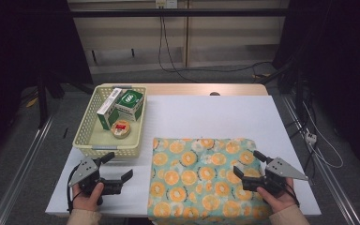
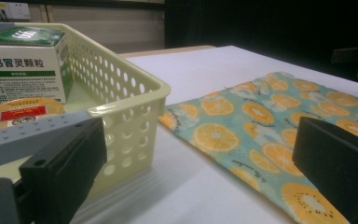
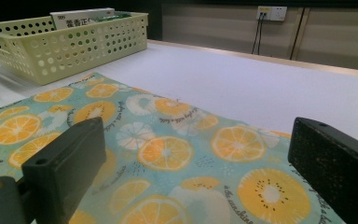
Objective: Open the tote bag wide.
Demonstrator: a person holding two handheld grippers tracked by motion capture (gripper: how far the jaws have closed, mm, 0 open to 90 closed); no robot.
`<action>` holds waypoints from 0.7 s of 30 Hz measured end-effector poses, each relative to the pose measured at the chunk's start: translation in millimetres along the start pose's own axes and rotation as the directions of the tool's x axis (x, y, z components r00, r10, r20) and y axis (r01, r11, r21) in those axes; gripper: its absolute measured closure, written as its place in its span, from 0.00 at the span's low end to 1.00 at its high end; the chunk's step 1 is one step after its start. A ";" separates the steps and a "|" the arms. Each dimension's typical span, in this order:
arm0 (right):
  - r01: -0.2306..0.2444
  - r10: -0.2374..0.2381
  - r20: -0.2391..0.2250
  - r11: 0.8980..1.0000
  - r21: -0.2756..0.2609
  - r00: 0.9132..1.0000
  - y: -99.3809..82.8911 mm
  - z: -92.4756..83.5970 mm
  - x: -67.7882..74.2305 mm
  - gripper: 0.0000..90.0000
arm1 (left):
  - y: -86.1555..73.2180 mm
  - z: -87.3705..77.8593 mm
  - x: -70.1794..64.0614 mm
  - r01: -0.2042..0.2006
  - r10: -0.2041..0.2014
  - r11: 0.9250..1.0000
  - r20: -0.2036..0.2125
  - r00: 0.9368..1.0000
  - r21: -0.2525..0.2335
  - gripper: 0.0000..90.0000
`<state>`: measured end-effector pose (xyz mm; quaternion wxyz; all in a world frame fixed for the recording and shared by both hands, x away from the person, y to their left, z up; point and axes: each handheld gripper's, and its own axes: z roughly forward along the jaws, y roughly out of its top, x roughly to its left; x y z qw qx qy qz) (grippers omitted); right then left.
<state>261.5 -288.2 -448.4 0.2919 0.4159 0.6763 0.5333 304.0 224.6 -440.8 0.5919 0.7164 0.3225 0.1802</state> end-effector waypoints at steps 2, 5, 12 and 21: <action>-0.001 0.001 -0.001 1.000 -0.001 1.000 0.4 0.1 0.2 0.04 | 0.1 0.5 -0.7 -0.004 0.004 1.000 -0.005 1.000 0.001 0.03; -0.002 0.002 0.002 1.000 0.003 1.000 0.8 -0.3 -0.6 0.04 | 0.7 1.7 -1.0 -0.003 0.003 1.000 0.002 1.000 0.001 0.03; 0.003 -0.003 0.025 1.000 0.020 1.000 3.0 -1.3 -3.2 0.04 | 4.9 8.3 -6.5 -0.015 0.015 1.000 0.014 1.000 0.020 0.03; 0.016 -0.018 0.032 0.997 0.072 0.999 5.1 -3.3 -5.9 0.05 | 11.5 20.9 -19.9 -0.066 0.062 0.996 0.073 0.995 0.052 0.02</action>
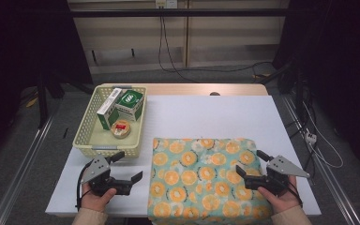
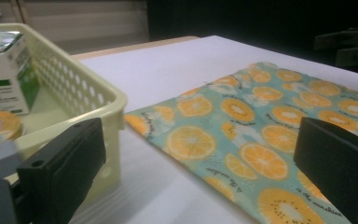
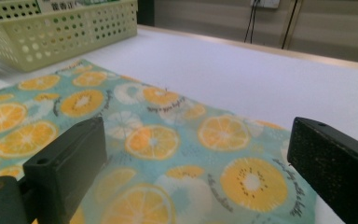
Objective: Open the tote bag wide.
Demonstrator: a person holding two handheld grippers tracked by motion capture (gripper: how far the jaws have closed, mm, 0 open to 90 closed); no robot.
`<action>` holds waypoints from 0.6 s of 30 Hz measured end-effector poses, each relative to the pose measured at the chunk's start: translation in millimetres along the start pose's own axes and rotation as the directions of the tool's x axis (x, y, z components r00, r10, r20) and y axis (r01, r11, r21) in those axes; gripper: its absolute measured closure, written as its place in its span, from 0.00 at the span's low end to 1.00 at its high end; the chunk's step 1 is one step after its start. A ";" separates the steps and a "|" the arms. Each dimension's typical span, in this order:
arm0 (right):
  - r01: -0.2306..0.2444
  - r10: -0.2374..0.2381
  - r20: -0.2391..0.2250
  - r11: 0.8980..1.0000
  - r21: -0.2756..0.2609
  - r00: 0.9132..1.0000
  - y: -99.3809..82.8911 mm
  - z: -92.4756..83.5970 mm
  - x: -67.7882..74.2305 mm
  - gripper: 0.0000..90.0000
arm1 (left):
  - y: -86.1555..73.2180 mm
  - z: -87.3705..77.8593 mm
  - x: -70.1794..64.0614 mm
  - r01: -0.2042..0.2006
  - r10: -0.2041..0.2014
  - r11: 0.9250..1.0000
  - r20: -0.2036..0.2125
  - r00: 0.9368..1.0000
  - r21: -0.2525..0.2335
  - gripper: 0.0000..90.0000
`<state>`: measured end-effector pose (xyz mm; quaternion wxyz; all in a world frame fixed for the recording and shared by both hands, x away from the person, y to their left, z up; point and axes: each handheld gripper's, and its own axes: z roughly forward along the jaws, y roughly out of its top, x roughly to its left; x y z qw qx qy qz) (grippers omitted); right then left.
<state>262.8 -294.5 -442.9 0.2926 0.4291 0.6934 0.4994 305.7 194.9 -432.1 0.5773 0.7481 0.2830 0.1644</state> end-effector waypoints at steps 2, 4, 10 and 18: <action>0.007 -0.008 0.011 0.999 0.051 1.000 -0.3 -0.9 -4.8 0.05 | 0.3 2.6 -0.9 -0.008 0.008 1.000 0.007 1.000 0.005 0.02; 0.004 -0.005 0.014 0.998 0.067 1.000 0.4 -0.5 -7.0 0.05 | 0.3 3.9 -0.4 -0.007 0.007 1.000 0.010 1.000 0.005 0.02; 0.068 -0.058 -0.073 0.988 0.142 0.996 23.5 20.4 -12.6 0.05 | 1.7 3.7 2.7 -0.004 0.004 1.000 0.005 1.000 -0.004 0.02; 0.073 -0.044 -0.128 0.971 0.226 0.991 39.0 70.4 -9.0 0.09 | -0.5 1.4 4.7 -0.002 0.002 1.000 0.007 1.000 -0.001 0.02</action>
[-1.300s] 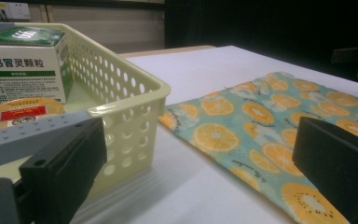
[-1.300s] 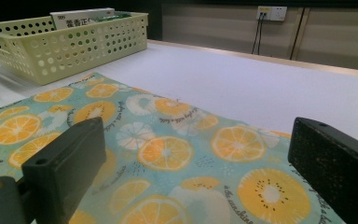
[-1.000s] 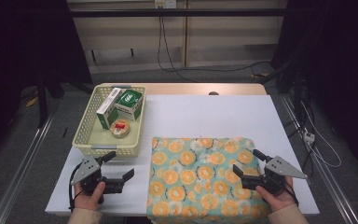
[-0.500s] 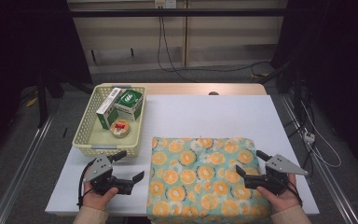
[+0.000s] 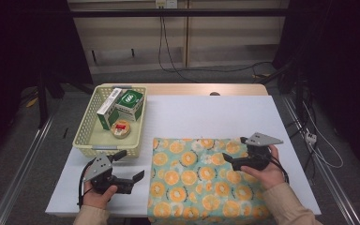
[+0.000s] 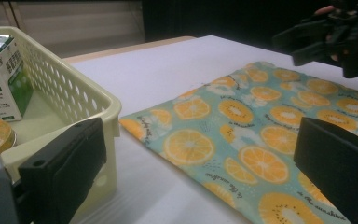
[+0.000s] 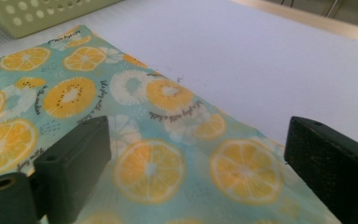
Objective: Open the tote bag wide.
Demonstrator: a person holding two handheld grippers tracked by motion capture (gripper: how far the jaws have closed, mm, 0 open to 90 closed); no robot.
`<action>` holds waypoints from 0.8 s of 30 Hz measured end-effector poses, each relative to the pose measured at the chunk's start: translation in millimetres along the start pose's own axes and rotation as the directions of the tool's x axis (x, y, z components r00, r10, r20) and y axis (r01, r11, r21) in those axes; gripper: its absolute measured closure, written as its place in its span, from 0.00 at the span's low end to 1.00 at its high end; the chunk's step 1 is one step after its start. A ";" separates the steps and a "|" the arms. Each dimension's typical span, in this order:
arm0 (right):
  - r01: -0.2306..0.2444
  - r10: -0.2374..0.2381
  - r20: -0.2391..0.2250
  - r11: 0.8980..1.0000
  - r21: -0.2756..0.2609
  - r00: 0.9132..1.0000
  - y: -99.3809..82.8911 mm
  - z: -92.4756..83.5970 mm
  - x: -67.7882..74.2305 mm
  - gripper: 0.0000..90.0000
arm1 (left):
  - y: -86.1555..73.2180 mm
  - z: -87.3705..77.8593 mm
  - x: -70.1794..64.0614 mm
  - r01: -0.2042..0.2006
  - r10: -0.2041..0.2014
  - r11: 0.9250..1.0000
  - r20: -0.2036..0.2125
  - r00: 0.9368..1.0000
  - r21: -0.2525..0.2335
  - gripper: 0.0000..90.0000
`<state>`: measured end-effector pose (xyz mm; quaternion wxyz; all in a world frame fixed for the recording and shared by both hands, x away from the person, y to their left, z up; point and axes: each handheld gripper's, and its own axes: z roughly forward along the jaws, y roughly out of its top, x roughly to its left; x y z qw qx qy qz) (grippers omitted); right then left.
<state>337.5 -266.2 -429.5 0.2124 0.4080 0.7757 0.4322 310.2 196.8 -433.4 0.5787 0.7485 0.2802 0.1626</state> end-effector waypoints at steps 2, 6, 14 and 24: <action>0.000 0.000 -0.021 1.000 0.024 1.000 6.4 13.8 -0.9 0.09 | -0.4 -1.1 0.8 -0.004 0.004 1.000 -0.001 1.000 0.000 0.02; 0.002 0.000 -0.058 0.999 0.046 0.998 17.9 39.7 -3.9 0.15 | -0.6 -4.3 3.1 -0.004 0.004 1.000 -0.002 1.000 -0.006 0.02; 0.038 -0.028 -0.103 0.995 0.094 0.994 32.5 78.5 0.6 0.18 | -4.1 -6.9 10.5 -0.005 0.005 1.000 -0.004 1.000 -0.004 0.02; 0.081 -0.057 -0.133 0.979 0.188 0.989 28.8 104.3 2.2 0.19 | -4.6 -11.5 13.7 0.020 -0.020 1.000 -0.012 1.000 -0.019 0.02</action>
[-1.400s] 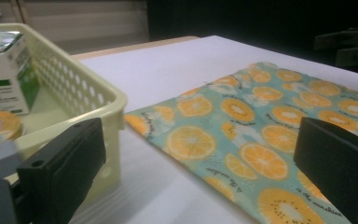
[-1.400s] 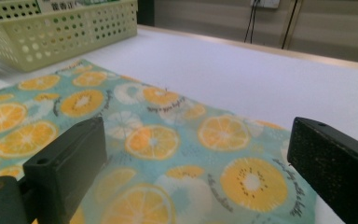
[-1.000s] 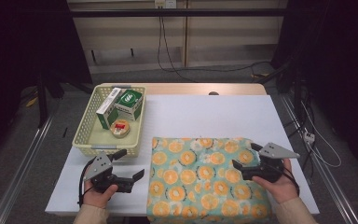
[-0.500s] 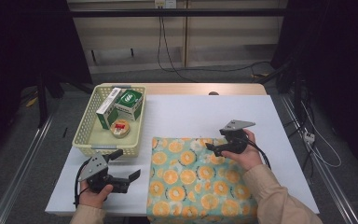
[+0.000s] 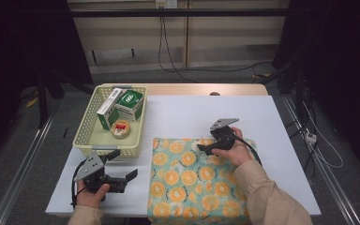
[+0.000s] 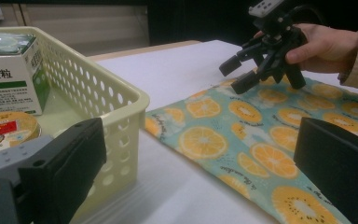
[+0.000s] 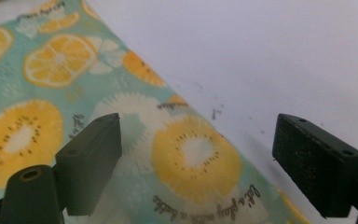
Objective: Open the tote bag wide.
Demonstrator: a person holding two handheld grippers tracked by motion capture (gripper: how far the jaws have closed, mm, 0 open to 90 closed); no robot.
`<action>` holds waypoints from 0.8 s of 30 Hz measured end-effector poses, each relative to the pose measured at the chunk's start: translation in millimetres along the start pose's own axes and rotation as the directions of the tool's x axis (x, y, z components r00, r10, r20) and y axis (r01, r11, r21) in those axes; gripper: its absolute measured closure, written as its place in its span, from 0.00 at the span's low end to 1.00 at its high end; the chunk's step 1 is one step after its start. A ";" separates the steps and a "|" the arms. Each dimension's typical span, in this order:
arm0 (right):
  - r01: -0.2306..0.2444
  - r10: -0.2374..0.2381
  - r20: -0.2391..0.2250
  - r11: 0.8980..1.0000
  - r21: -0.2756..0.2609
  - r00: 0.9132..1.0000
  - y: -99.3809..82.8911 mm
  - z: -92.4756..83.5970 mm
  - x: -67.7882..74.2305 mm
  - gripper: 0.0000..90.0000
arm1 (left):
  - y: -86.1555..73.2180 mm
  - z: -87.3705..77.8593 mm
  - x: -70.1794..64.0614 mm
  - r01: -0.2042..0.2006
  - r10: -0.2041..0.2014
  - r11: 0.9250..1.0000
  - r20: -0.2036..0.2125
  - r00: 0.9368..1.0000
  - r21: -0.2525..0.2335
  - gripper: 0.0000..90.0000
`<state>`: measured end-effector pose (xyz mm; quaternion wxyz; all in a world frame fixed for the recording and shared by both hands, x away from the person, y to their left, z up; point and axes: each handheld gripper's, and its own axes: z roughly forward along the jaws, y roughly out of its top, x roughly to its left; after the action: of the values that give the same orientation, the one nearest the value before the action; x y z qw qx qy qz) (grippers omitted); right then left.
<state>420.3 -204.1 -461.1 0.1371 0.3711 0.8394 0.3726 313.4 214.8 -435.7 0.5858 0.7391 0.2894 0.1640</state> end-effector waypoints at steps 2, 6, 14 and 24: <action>0.020 -0.020 -0.002 1.000 0.016 1.000 -3.5 2.4 0.3 0.21 | -1.2 0.1 0.5 -0.004 0.004 1.000 0.004 1.000 0.010 0.02; 0.025 -0.025 0.004 0.999 0.023 1.000 -2.4 1.0 1.3 0.30 | -1.5 -0.4 0.4 0.000 0.000 1.000 -0.001 1.000 0.006 0.02; 0.051 -0.049 -0.056 0.998 0.043 0.997 -3.6 -10.0 0.9 0.89 | -0.9 0.0 -0.1 -0.012 0.012 1.000 0.001 1.000 0.013 0.02; 0.019 -0.018 -0.065 0.999 0.027 0.998 7.9 -9.0 -2.8 1.00 | -1.6 0.5 -0.7 -0.013 0.013 1.000 0.002 1.000 0.017 0.02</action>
<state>421.8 -207.4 -449.3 0.1080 0.3529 0.8520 0.3714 312.7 214.3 -437.3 0.5786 0.7461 0.2853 0.1647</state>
